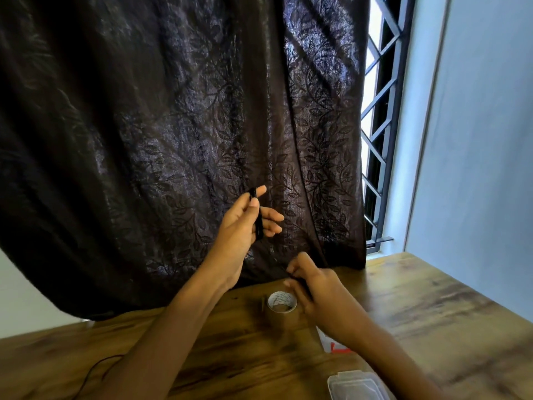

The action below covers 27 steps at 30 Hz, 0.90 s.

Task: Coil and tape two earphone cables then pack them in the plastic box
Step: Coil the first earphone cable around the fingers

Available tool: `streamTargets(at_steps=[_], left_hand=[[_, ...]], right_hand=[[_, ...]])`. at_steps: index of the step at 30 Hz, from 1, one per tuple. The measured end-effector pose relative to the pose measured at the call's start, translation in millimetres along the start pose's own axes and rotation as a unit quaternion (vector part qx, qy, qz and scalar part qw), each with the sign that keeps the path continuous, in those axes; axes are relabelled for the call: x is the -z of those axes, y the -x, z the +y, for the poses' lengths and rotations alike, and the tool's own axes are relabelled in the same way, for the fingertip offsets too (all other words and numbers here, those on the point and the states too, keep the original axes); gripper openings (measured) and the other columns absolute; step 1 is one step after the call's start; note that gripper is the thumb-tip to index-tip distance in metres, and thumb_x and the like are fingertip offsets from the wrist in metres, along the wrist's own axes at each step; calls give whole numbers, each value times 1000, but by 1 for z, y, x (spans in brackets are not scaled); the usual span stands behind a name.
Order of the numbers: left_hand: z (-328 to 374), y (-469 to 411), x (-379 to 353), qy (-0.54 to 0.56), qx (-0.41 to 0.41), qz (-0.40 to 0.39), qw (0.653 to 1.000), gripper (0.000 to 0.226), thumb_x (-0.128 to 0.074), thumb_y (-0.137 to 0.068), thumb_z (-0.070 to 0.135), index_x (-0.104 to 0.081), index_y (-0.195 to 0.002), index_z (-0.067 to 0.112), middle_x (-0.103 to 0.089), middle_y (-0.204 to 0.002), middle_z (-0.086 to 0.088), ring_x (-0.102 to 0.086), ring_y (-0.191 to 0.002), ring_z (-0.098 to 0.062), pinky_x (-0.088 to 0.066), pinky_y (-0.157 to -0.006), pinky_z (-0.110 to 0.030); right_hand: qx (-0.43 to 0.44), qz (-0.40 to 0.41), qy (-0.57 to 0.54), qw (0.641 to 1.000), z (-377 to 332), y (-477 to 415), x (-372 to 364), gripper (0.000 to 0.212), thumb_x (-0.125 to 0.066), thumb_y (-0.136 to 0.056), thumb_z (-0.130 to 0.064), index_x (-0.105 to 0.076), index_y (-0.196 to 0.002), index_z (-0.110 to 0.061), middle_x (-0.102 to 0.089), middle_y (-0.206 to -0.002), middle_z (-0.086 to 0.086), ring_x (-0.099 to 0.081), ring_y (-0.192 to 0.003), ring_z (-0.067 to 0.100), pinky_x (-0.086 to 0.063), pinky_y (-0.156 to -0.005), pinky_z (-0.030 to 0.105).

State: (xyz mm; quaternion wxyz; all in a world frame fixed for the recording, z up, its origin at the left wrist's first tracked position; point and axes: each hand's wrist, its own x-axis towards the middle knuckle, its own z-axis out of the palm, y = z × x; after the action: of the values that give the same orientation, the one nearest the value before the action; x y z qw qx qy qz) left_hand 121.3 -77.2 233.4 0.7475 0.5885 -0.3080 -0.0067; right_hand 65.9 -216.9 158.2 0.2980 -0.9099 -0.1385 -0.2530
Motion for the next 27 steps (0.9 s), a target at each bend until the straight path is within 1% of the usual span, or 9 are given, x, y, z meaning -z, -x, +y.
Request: streamTargets(at_steps=[2, 5, 9, 12, 15, 19, 22, 25, 27], left_hand=[[-3, -1, 1, -2, 0, -1, 1000, 27, -30, -100, 18, -49, -118, 24, -69, -75, 2, -66, -67, -9, -53, -66, -19], [-6, -1, 1, -7, 6, -9, 1000, 26, -29, -100, 17, -48, -118, 23, -69, -80, -4, -69, -72, -11, -55, -69, -21], [-9, 4, -3, -44, 34, -43, 998, 29, -31, -100, 19, -51, -120, 21, -67, -79, 0, -66, -71, -6, -54, -68, -18], [-10, 10, -6, -65, 79, -85, 991, 28, -33, -99, 19, -59, -111, 19, -66, -66, 6, -61, -58, -6, -50, -60, -19], [-10, 15, -11, -90, 90, -129, 983, 26, -33, -97, 10, -56, -85, 8, -57, -50, 2, -43, -41, -8, -34, -48, -17], [-8, 17, -9, -28, 105, -134, 985, 26, -31, -97, 13, -49, -80, 6, -46, -44, 3, -30, -35, -4, -21, -49, -24], [-6, 19, -6, -25, 113, -149, 982, 28, -31, -98, 19, -47, -79, 7, -41, -44, 4, -23, -36, -5, -22, -48, -22], [-8, 19, -1, -39, 126, -167, 977, 31, -32, -98, 21, -53, -96, -1, -38, -42, 4, -22, -36, -5, -24, -45, -18], [-11, 18, 1, -20, 143, -171, 975, 37, -32, -98, 22, -55, -100, -7, -36, -41, 5, -21, -35, -4, -23, -43, -17]], right_hand=[[49, 23, 50, 997, -6, -1, 8, 7, -56, -91, -20, -54, -93, -14, -60, -80, -1, -57, -68, 11, -49, -62, 27], [130, 49, 88, 986, -11, -9, 22, 9, -62, -81, -20, -67, -83, -13, -61, -79, 1, -58, -69, 10, -44, -64, 19], [155, 45, 38, 986, -26, -20, 41, 16, -66, -75, -19, -74, -87, -10, -63, -87, 2, -55, -82, 4, -40, -77, 4], [179, 46, 15, 983, -33, -32, 55, 14, -70, -75, -13, -74, -87, -10, -64, -88, 2, -57, -84, 6, -43, -78, 7], [174, 48, 2, 984, -37, -42, 66, 13, -73, -75, -8, -74, -87, -11, -65, -89, 0, -59, -83, 7, -49, -78, 17], [139, 47, -34, 989, -34, -49, 72, 14, -75, -74, -11, -74, -86, -15, -67, -90, -4, -62, -86, 5, -50, -80, 20], [105, 35, -85, 990, -26, -49, 71, 16, -73, -75, -15, -73, -91, -19, -68, -94, -3, -63, -89, 9, -52, -82, 28], [70, 6, -162, 984, -21, -46, 67, 20, -66, -79, -20, -70, -98, -16, -68, -91, 14, -65, -83, 25, -56, -77, 33], [54, -21, -236, 970, -19, -43, 62, 22, -58, -84, -16, -65, -105, -11, -63, -84, 32, -61, -76, 35, -52, -75, 27]])
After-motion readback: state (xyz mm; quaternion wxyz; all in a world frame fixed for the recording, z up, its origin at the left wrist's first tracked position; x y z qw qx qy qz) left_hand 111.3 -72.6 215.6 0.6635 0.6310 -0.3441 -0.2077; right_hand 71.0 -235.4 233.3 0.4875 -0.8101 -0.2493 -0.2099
